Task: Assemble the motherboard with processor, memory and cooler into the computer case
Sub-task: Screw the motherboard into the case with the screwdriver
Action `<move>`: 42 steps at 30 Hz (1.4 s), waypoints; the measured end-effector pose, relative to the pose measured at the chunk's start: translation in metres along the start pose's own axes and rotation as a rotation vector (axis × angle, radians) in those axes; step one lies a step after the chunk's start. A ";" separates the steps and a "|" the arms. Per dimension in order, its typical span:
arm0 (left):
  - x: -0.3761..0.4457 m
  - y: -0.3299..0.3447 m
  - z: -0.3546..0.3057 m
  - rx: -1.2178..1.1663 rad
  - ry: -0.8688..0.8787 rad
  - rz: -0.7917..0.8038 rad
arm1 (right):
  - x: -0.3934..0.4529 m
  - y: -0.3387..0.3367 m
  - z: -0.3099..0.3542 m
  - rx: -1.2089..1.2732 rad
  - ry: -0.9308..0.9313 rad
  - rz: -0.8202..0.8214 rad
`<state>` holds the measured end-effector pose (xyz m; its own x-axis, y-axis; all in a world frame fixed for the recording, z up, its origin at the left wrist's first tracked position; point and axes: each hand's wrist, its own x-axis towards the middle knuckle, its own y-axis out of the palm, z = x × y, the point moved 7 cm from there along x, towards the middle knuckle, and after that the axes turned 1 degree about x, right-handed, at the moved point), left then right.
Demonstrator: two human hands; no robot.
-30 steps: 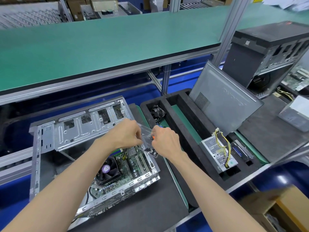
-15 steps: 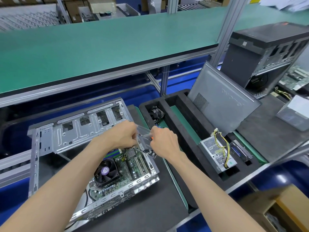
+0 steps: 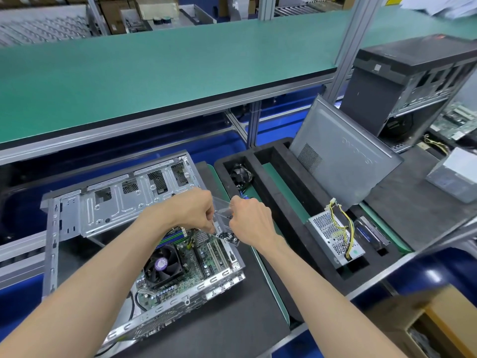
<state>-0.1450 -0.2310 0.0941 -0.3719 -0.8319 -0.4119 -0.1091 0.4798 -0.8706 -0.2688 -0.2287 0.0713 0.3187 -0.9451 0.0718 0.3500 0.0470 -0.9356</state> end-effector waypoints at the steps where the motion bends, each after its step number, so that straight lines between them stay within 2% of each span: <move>1: 0.001 0.000 -0.001 0.035 0.004 0.007 | 0.000 0.001 0.000 -0.001 -0.005 0.000; 8: 0.006 0.003 -0.003 0.078 0.037 0.071 | 0.001 -0.001 0.003 0.003 0.001 0.007; 13: 0.006 0.014 -0.001 -0.033 0.050 0.105 | 0.000 0.000 0.005 0.012 -0.007 0.019; 16: 0.004 0.015 0.002 -0.183 0.044 0.067 | 0.001 -0.001 0.004 0.010 -0.003 0.019; 21: -0.004 0.010 0.015 -0.641 0.010 -0.078 | 0.000 -0.001 0.004 0.010 -0.010 0.015; 23: -0.007 0.009 0.020 -0.967 0.001 -0.135 | 0.001 -0.001 0.004 0.017 -0.003 0.008; 27: -0.007 0.014 0.026 -1.787 -0.011 -0.241 | 0.002 -0.001 0.002 0.006 0.008 0.004; 29: -0.005 0.017 0.023 -1.948 -0.023 -0.263 | 0.001 -0.001 0.003 0.000 0.006 0.005; 31: -0.003 0.019 0.024 -1.876 -0.087 -0.301 | 0.001 -0.001 0.003 0.002 0.009 0.001; 34: -0.001 0.016 0.025 -1.649 -0.168 -0.337 | 0.002 -0.001 0.002 0.000 0.014 0.003; 39: -0.004 0.005 0.031 -1.283 -0.200 -0.301 | 0.001 -0.001 0.001 0.016 0.019 0.010; 42: -0.010 -0.005 0.036 -1.056 -0.213 -0.388 | 0.001 -0.002 0.001 0.032 0.018 0.009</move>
<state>-0.1073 -0.2355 0.0932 0.0093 -0.9570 -0.2898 -0.9397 0.0907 -0.3298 -0.2682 -0.2290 0.0733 0.3063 -0.9502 0.0575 0.3754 0.0651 -0.9246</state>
